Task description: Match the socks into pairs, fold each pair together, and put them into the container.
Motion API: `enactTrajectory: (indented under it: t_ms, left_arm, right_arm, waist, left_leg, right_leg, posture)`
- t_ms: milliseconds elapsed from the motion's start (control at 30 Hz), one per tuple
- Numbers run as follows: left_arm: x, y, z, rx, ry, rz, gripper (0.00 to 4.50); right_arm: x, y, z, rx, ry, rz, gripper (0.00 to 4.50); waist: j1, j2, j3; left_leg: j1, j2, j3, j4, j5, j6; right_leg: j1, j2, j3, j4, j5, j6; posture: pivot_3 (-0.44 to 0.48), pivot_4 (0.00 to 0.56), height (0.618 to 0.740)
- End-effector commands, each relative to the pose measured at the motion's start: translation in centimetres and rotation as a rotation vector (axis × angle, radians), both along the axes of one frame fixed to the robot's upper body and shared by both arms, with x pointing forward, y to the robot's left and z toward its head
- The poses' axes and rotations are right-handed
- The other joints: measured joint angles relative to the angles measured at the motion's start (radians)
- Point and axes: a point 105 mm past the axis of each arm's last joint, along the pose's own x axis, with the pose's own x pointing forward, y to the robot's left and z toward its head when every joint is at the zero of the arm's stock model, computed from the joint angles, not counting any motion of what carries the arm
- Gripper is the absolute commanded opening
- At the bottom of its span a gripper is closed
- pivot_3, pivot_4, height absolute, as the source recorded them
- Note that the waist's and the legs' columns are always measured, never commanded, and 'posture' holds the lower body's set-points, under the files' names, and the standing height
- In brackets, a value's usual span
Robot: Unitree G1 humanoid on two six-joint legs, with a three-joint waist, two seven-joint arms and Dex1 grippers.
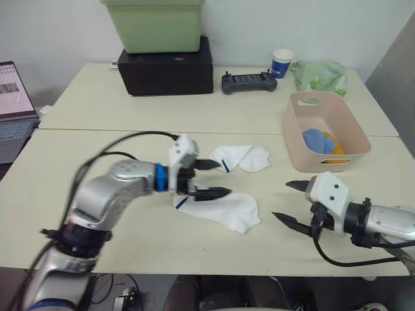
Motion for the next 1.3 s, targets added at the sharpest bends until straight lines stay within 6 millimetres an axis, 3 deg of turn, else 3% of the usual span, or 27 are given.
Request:
enactTrajectory:
  t_ms: [33,267,533,633,867,967,1067,1300]
  left_arm:
    - [-0.2,2.7,-0.8,0.129,-0.09,-0.076,4.45]
    - [-1.3,6.4,-4.9,0.421,-0.216,-0.277,4.45]
    - [0.7,5.8,-7.6,0.489,-0.479,-0.341,4.45]
    - [0.7,5.7,-8.2,0.497,-0.504,-0.368,3.86]
    - [0.6,5.7,-8.5,0.504,-0.507,-0.381,1.61]
    - [0.5,5.8,-8.6,0.502,-0.494,-0.372,0.78]
    - [0.3,5.8,-8.5,0.495,-0.477,-0.366,0.0]
    - [-0.5,5.8,-8.1,0.482,-0.413,-0.368,0.0]
  right_arm:
    - [-0.5,1.3,0.0,-0.002,-0.038,0.056,4.2]
    - [-1.4,2.8,-1.4,-0.026,-0.021,0.126,4.2]
    - [-1.7,4.4,-2.0,-0.081,-0.087,0.184,4.2]
    - [-1.3,5.1,-2.6,-0.139,-0.141,0.228,4.2]
    - [-1.0,5.9,-5.6,-0.202,-0.129,0.305,4.2]
    - [-0.5,5.7,-6.7,-0.199,-0.098,0.29,3.68]
    - [0.0,5.5,-7.1,-0.196,-0.094,0.284,2.62]
    - [0.6,5.5,-6.8,-0.134,-0.072,0.268,0.11]
  waist:
    - [0.002,0.0,0.0]
    - [0.002,0.001,0.001]
    - [0.003,0.001,0.0]
    - [-0.001,0.002,0.0]
    - [-0.001,0.002,0.0]
    - [-0.002,0.002,0.0]
    - [-0.003,0.002,0.0]
    - [-0.004,0.002,0.0]
  left_leg:
    - [0.0,0.0,0.0,0.0,0.0,0.0]
    - [-0.002,-0.001,-0.001,0.0,-0.002,0.004]
    - [-0.003,-0.001,-0.002,0.001,-0.002,0.004]
    - [-0.001,-0.001,-0.002,0.001,-0.002,0.004]
    - [0.0,-0.001,-0.002,0.002,-0.002,0.004]
    - [0.0,-0.001,-0.002,0.002,-0.002,0.004]
    - [0.0,-0.001,-0.002,0.002,-0.002,0.004]
    - [0.0,-0.001,-0.002,0.002,-0.002,0.004]
  right_leg:
    - [0.0,0.0,0.0,-0.001,0.0,0.0]
    - [-0.001,-0.002,-0.001,-0.002,0.0,0.0]
    - [-0.001,-0.002,-0.003,-0.001,0.0,0.0]
    - [-0.001,-0.002,-0.002,0.001,0.0,0.0]
    - [0.0,-0.001,-0.003,0.003,0.0,0.0]
    - [-0.001,-0.001,-0.003,0.003,0.0,0.0]
    - [-0.001,-0.001,-0.003,0.003,0.0,0.0]
    - [-0.001,-0.001,-0.003,0.003,0.0,0.0]
  posture:
    - [0.0,0.15,0.725]
    - [0.0,0.15,0.725]
    - [0.0,0.15,0.725]
    - [0.0,0.15,0.725]
    - [0.0,0.15,0.725]
    - [0.0,0.15,0.725]
    - [0.0,0.15,0.725]
    - [0.0,0.15,0.725]
